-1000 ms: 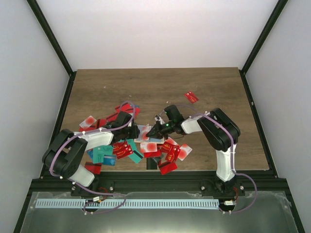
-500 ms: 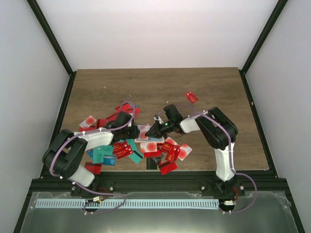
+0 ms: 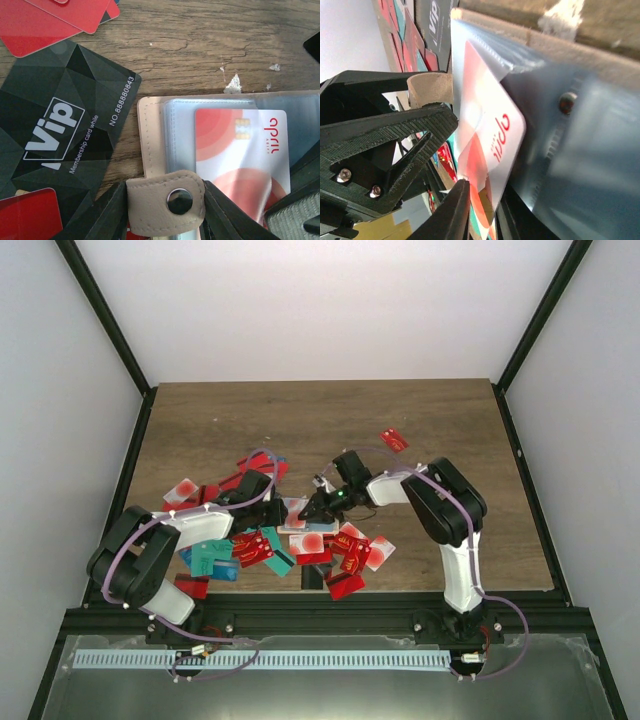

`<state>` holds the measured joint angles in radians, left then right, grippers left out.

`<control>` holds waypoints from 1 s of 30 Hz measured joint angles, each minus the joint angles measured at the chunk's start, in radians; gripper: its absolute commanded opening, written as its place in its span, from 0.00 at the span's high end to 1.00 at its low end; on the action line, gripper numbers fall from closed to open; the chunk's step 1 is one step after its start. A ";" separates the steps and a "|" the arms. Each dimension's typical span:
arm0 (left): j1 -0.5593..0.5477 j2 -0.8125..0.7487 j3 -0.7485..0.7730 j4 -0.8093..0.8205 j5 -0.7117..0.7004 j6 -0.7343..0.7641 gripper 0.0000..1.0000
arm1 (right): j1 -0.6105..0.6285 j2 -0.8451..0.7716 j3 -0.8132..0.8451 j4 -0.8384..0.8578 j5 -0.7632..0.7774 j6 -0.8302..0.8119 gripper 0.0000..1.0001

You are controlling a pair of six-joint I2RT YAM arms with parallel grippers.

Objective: Put the credit cards into the card holder

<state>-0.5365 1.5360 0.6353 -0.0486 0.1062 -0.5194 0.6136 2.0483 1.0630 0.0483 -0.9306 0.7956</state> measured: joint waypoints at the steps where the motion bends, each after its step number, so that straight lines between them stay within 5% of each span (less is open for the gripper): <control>1: 0.000 0.000 0.000 0.000 0.000 0.000 0.60 | -0.003 -0.002 0.008 -0.022 0.003 -0.019 0.78; 7: 0.000 0.000 0.000 -0.001 0.000 0.000 0.60 | -0.016 -0.017 0.051 -0.137 0.036 -0.112 0.70; 21: 0.000 -0.019 0.000 -0.035 -0.001 0.000 0.61 | -0.016 -0.105 0.080 -0.336 0.210 -0.239 0.69; 30: 0.000 -0.018 0.011 -0.048 -0.009 0.005 0.63 | -0.002 -0.123 0.122 -0.399 0.338 -0.278 0.83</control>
<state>-0.5365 1.5185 0.6460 -0.0963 0.0971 -0.5144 0.6117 1.9251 1.1847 -0.3511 -0.5926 0.5175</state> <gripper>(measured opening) 0.383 0.224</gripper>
